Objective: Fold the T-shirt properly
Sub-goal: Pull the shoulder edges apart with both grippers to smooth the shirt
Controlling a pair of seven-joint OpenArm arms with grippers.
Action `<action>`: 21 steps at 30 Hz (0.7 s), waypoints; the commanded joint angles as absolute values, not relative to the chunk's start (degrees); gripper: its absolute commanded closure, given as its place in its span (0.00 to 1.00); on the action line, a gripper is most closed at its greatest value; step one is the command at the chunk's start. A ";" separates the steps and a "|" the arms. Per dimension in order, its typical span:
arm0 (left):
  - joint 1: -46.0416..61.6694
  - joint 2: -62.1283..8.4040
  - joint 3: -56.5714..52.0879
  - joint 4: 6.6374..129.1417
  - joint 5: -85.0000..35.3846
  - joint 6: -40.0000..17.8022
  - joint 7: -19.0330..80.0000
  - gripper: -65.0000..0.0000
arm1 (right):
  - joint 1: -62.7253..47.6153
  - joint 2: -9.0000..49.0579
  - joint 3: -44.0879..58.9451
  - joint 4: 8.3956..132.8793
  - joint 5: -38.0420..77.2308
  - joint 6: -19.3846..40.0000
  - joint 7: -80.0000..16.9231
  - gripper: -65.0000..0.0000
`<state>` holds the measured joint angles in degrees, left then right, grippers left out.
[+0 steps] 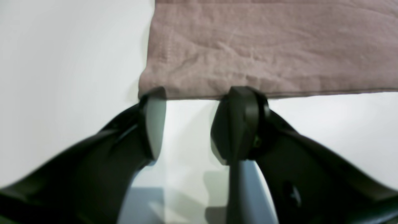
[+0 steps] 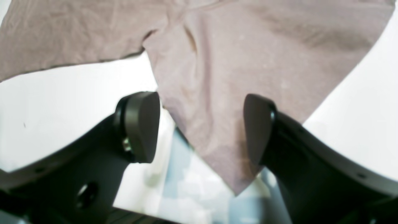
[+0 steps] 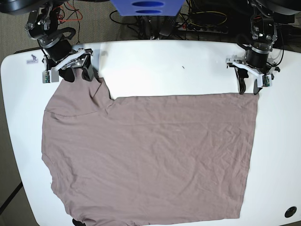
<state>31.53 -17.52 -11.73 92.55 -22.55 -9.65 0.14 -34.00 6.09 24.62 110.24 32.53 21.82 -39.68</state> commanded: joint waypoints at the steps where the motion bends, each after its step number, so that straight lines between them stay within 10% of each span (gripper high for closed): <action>1: 31.12 -18.21 -11.83 92.47 -22.45 -10.48 1.83 0.53 | -34.26 6.57 24.71 111.15 33.32 21.89 -38.63 0.37; 21: 26.99 -16.86 -12.89 93.18 -21.68 -10.25 3.40 0.52 | -29.99 6.91 24.53 108.33 33.08 21.98 -38.72 0.37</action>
<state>27.09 -16.32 -12.64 92.25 -21.78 -10.50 4.34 -30.33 6.20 24.47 107.70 32.03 21.32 -40.23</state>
